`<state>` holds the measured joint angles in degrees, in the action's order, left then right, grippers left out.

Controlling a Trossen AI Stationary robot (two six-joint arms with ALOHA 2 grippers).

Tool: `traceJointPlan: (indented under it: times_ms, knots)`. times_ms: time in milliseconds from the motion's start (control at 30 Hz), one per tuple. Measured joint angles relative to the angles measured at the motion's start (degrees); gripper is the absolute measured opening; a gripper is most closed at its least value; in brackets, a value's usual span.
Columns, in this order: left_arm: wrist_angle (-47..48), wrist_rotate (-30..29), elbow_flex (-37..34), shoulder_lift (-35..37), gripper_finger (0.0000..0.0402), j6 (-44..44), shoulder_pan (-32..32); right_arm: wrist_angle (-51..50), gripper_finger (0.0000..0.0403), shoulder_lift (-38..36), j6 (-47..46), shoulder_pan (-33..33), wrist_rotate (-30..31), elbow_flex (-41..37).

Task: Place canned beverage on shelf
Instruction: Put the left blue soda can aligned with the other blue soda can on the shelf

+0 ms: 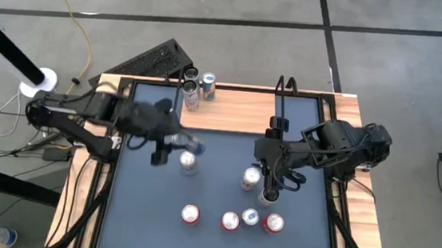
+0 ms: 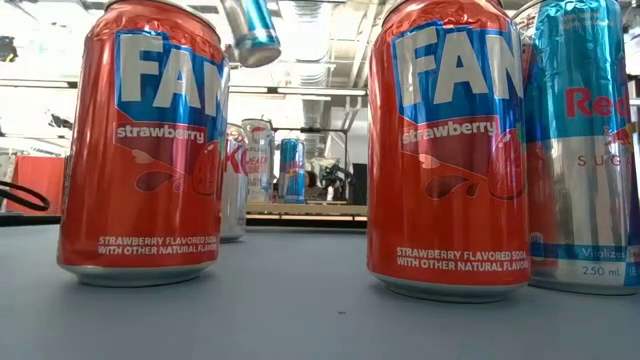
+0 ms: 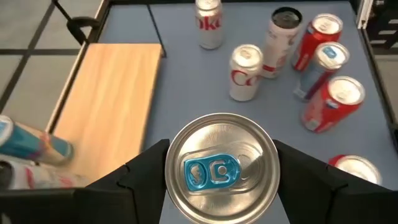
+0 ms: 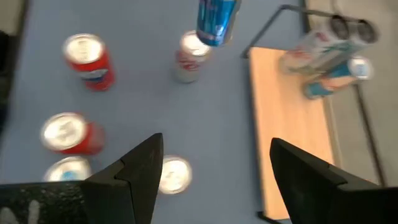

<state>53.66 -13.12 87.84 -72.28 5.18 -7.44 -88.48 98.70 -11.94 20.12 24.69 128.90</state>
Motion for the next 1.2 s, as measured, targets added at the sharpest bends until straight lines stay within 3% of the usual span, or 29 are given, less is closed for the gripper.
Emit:
traceJointPlan:
  times_ms: [300,567,767,933,1200]
  knots:
    - [2.29,9.95,5.83,-8.44,0.0234,-18.38,20.34,-1.54,0.0276,0.02,5.22,-3.99,1.58,0.0]
    - [5.79,18.87,16.75,-20.8,0.0241,-33.56,30.8,-1.54,0.0276,-0.03,11.13,-9.48,0.92,0.0]
    - [7.65,24.87,17.77,-26.24,0.0243,-41.44,38.17,-1.43,0.0276,-2.92,16.12,-15.91,-2.16,-0.71]
    - [6.19,27.92,17.77,-28.55,0.0244,-45.64,43.0,1.77,0.0276,-11.81,15.4,-23.9,-2.43,-10.49]
    - [3.63,29.19,17.71,-30.47,0.0245,-48.04,44.42,19.0,0.0276,-28.63,15.4,-31.88,-8.49,-36.59]
